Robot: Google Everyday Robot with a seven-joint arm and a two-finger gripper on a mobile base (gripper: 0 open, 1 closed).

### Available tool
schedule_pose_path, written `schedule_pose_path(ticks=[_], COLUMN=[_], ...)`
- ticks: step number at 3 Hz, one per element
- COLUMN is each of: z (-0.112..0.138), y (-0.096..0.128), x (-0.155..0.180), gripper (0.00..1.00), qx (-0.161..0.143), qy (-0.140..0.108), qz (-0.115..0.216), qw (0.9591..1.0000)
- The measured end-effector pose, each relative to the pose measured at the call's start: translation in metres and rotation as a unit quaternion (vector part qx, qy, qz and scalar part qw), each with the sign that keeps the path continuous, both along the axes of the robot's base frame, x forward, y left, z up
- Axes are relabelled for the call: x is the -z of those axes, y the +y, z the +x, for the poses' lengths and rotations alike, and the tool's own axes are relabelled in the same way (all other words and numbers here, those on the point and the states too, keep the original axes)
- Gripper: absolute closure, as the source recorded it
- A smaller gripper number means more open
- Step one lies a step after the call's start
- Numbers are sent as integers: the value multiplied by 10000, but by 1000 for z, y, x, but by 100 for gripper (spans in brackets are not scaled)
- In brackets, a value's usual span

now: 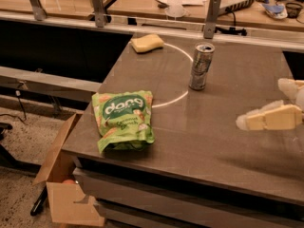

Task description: Knock redbull can over

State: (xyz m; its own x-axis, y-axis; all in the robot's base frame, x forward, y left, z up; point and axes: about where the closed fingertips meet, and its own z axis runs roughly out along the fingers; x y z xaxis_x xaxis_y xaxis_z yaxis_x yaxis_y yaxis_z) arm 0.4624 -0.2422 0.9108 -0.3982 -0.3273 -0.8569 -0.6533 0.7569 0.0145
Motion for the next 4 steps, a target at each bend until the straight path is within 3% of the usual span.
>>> schedule_pose_path(ticks=[1,2,3,4], z=[35,31,44,71], y=[2,3,23,25], x=[-17,-18,-13,-18], gripper=[0,0,0,0], qx=[442,395,542,884], qy=[-321,-323,-625,-1146], qz=[-28,-9,280,380], qw=[9985,9987,9962,9887])
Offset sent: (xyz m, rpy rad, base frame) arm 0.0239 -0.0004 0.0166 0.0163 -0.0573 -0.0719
